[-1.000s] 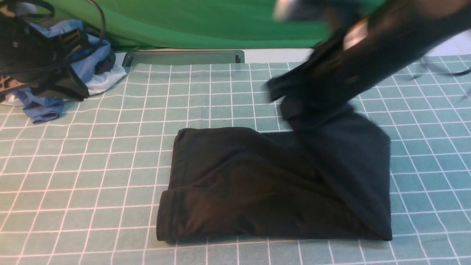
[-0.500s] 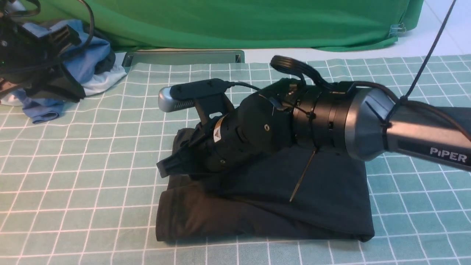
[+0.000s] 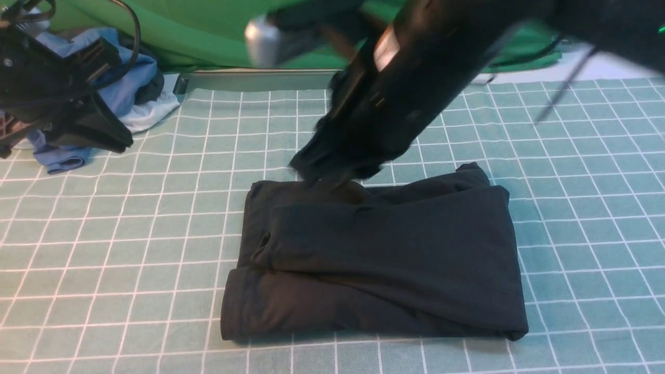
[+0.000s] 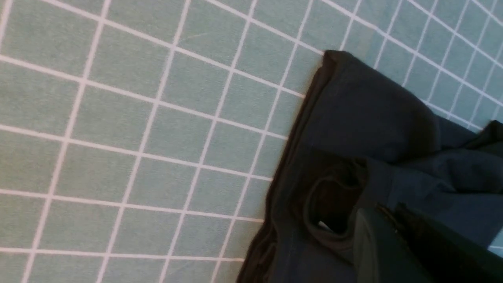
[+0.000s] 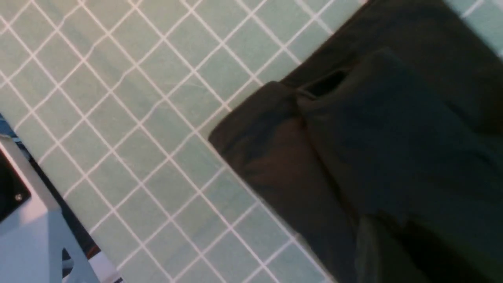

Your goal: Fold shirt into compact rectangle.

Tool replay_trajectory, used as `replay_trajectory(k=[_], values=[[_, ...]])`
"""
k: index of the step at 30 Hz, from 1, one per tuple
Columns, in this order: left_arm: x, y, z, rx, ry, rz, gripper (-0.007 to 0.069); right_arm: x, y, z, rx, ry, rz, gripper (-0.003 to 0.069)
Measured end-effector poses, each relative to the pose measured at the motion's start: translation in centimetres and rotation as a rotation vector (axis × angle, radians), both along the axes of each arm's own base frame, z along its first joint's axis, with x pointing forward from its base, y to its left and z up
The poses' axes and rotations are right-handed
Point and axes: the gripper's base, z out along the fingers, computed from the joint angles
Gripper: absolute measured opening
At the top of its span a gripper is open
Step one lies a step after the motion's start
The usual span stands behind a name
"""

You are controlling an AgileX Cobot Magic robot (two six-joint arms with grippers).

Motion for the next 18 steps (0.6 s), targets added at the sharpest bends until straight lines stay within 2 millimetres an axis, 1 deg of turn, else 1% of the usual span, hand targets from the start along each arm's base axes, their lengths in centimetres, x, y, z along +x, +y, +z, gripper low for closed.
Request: replay_trajectory(k=[1, 2, 3, 5, 6, 7, 9, 11, 12, 13, 16, 17, 18], values=[[-0.1, -0.1, 0.1, 0.0, -0.002, -0.002, 0.0015, -0.8, -1.3, 1.7, 0.019, -0.037, -0.006, 0.0037], [-0.2, -0.2, 0.1, 0.0, -0.002, -0.004, 0.0015, -1.5, -2.3, 2.8, 0.031, -0.067, -0.008, 0.003], [-0.3, -0.4, 0.1, 0.0, -0.003, -0.011, 0.0015, -2.3, -3.2, 3.7, 0.042, -0.089, -0.008, 0.0029], [-0.6, -1.0, 0.1, 0.0, 0.001, -0.026, 0.0015, -4.5, -5.3, 5.5, 0.068, -0.139, -0.006, 0.0028], [-0.6, -1.1, 0.0, -0.001, 0.003, -0.029, 0.0015, -4.7, -5.6, 5.6, 0.07, -0.143, -0.007, 0.0028], [-0.8, -2.0, 0.0, -0.002, 0.006, -0.057, 0.0015, -6.7, -7.4, 6.4, 0.086, -0.166, -0.006, 0.0028], [-0.9, -3.0, -0.2, 0.005, 0.011, -0.097, 0.0015, -9.2, -9.7, 7.3, 0.112, -0.201, -0.008, 0.0028], [-1.0, -4.3, -0.4, 0.018, 0.016, -0.146, 0.0015, -11.6, -11.8, 7.4, 0.126, -0.227, -0.004, 0.0028], [-1.1, -4.7, -0.5, 0.023, 0.014, -0.166, 0.0015, -12.0, -12.2, 7.1, 0.125, -0.226, -0.004, 0.0028], [-1.2, -5.6, -0.5, 0.031, 0.006, -0.212, 0.0015, -13.6, -13.6, 7.0, 0.143, -0.26, 0.004, 0.0028], [-1.2, -6.7, -0.5, 0.044, -0.026, -0.265, 0.0015, -16.2, -16.1, 5.4, 0.158, -0.307, 0.012, 0.0028], [-1.1, -6.9, -0.5, 0.044, -0.035, -0.266, 0.0015, -17.0, -16.8, 5.2, 0.166, -0.329, 0.012, 0.0028], [-1.0, -7.0, -0.4, 0.047, -0.052, -0.265, 0.0015, -17.8, -17.6, 4.2, 0.16, -0.334, 0.01, 0.0028]])
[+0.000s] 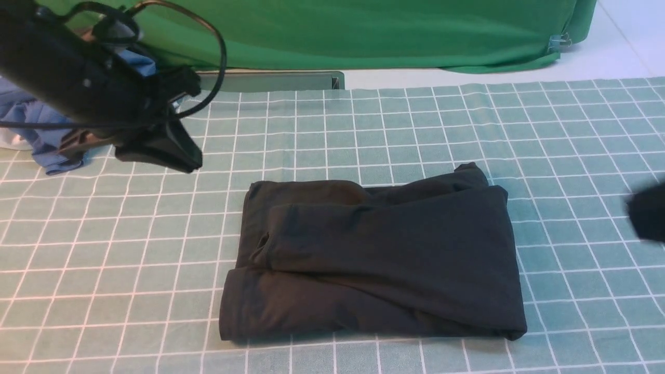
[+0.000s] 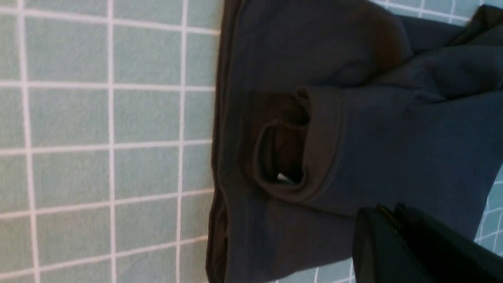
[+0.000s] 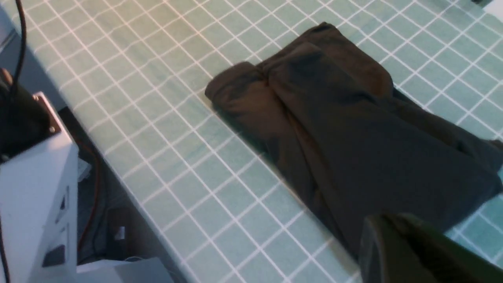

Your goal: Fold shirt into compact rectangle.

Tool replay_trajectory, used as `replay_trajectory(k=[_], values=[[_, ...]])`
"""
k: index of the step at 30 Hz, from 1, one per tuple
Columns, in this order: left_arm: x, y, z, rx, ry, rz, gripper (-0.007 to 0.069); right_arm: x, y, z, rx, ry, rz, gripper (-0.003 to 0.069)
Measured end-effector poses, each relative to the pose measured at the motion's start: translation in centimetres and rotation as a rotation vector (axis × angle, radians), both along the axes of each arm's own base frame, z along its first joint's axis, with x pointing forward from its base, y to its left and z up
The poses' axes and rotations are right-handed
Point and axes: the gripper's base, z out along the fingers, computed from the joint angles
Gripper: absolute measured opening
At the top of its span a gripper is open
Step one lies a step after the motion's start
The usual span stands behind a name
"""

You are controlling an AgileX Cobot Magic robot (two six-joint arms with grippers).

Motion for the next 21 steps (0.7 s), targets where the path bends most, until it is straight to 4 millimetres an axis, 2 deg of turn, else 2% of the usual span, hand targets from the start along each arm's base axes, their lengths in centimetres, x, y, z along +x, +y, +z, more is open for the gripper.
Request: replay_trajectory(k=[3, 4, 5, 9, 10, 11, 12, 14, 15, 17, 21], values=[[0.2, 0.0, 0.0, 0.006, -0.019, 0.005, 0.0015, -2.7, -2.5, -2.5, 0.018, -0.024, -0.007, 0.0028], [0.2, 0.0, 0.0, 0.008, -0.02, 0.004, 0.0015, -2.8, -2.6, -2.7, 0.02, -0.025, -0.008, 0.0028], [0.2, 0.1, 0.0, 0.02, -0.022, 0.001, 0.0015, -4.4, -4.1, -4.1, 0.066, -0.054, -0.023, 0.0028], [0.1, 0.4, -0.1, 0.052, -0.021, -0.008, 0.0015, -6.1, -5.8, -7.6, 0.213, -0.156, -0.069, 0.0028], [0.1, 0.4, -0.2, 0.058, -0.02, -0.009, 0.0015, -6.1, -5.9, -8.8, 0.268, -0.206, -0.076, 0.0028], [0.1, 0.4, -0.2, 0.058, -0.02, -0.009, 0.0015, -6.2, -6.0, -8.8, 0.297, -0.235, -0.078, 0.0028], [0.1, 0.4, -0.2, 0.064, -0.019, -0.01, 0.0015, -6.0, -5.9, -10.6, 0.356, -0.308, -0.079, 0.0028], [0.1, 0.4, -0.2, 0.064, -0.018, -0.011, 0.0015, -5.4, -5.5, -12.6, 0.412, -0.425, -0.073, 0.0028], [0.1, 0.4, -0.2, 0.064, -0.018, -0.011, 0.0015, -5.3, -5.4, -12.8, 0.418, -0.431, -0.074, 0.0028], [0.0, 0.4, -0.2, 0.064, -0.013, -0.013, 0.0015, -4.4, -4.8, -14.6, 0.48, -0.529, -0.083, 0.0028], [0.0, 0.4, -0.2, 0.065, -0.011, -0.014, 0.0016, -3.7, -4.3, -15.2, 0.494, -0.59, -0.083, 0.0028]])
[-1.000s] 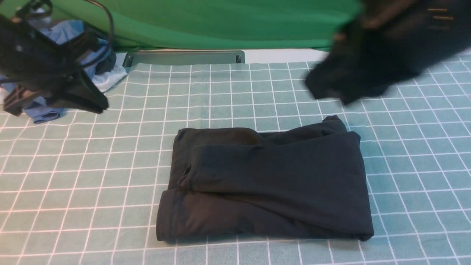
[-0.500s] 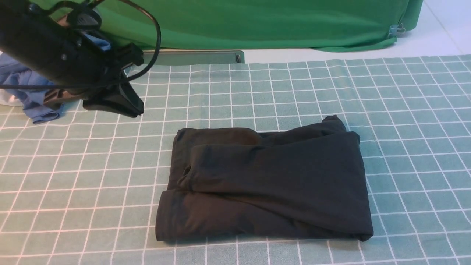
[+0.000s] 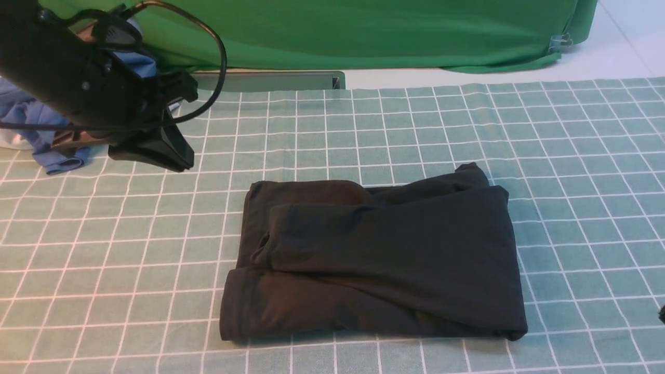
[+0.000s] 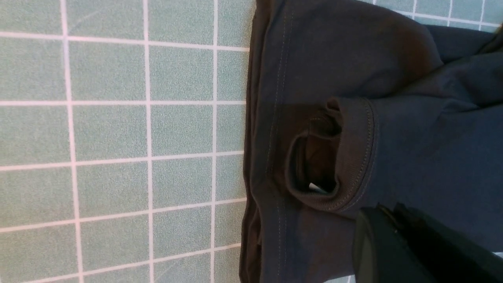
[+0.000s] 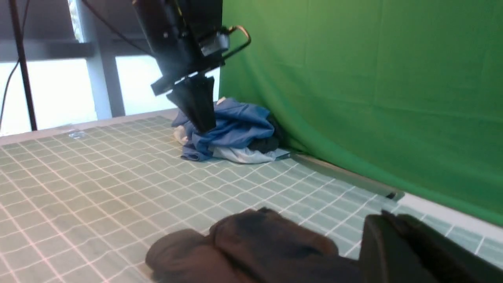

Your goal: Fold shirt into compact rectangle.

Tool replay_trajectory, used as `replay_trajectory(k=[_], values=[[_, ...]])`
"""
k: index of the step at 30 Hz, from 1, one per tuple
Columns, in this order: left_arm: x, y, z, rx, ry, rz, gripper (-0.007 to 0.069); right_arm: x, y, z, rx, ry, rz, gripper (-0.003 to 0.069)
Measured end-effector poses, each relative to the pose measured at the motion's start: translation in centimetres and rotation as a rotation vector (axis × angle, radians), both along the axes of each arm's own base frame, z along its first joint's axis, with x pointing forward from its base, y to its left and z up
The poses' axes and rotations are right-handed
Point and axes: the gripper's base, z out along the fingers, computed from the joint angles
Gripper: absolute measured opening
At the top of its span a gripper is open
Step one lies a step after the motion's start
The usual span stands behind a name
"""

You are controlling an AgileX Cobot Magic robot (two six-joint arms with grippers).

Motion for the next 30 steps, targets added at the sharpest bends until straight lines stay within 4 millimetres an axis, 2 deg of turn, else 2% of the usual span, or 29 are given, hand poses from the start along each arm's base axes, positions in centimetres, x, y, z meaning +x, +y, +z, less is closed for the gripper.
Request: replay_trajectory(k=[4, 13, 30], values=[[0.0, 0.0, 0.0, 0.0, 0.0, -0.001, 0.0016, 0.6, 0.5, 0.0, -0.034, -0.005, -0.004, 0.0028], [0.1, 0.1, 0.0, 0.006, -0.011, 0.003, 0.0016, 1.9, 1.6, -0.8, -0.067, 0.113, -0.004, 0.0039], [0.2, 0.3, 0.0, 0.029, -0.027, 0.007, 0.0016, 1.8, 1.6, -1.3, -0.082, 0.126, -0.006, 0.0082]])
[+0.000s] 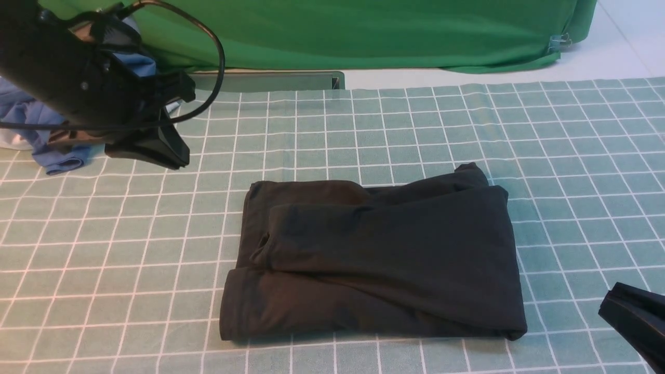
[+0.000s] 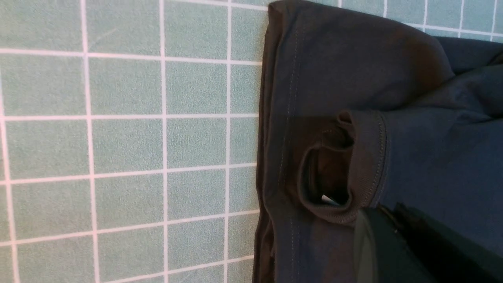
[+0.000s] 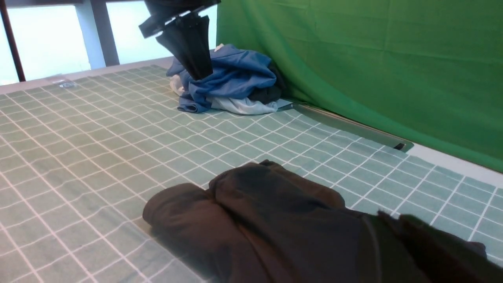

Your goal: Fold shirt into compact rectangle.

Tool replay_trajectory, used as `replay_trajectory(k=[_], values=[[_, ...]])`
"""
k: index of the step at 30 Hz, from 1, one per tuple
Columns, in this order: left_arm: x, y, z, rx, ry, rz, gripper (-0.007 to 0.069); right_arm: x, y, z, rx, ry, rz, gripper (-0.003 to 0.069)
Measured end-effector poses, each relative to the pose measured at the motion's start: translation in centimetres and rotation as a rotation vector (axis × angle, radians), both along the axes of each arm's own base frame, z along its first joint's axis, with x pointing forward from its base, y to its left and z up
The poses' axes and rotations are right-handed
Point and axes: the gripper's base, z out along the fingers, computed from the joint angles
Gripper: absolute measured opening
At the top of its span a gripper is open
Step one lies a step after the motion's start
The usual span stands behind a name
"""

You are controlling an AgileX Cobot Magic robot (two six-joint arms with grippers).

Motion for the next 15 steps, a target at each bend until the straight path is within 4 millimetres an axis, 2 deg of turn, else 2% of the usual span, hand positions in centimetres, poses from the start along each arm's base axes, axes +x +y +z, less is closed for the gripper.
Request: replay_trajectory(k=[3, 7, 15], values=[[0.1, 0.0, 0.0, 0.0, -0.008, 0.003, 0.0016, -0.1, -0.6, -0.6, -0.059, -0.005, -0.044, 0.009], [0.1, 0.0, 0.0, -0.008, -0.005, 0.03, 0.0016, 0.2, -1.8, -2.5, -0.178, -0.013, -0.183, 0.0103], [0.5, 0.4, 0.0, 0.027, -0.04, 0.049, 0.0016, 0.1, -4.4, -6.5, -0.232, 0.041, -0.5, 0.0127]])
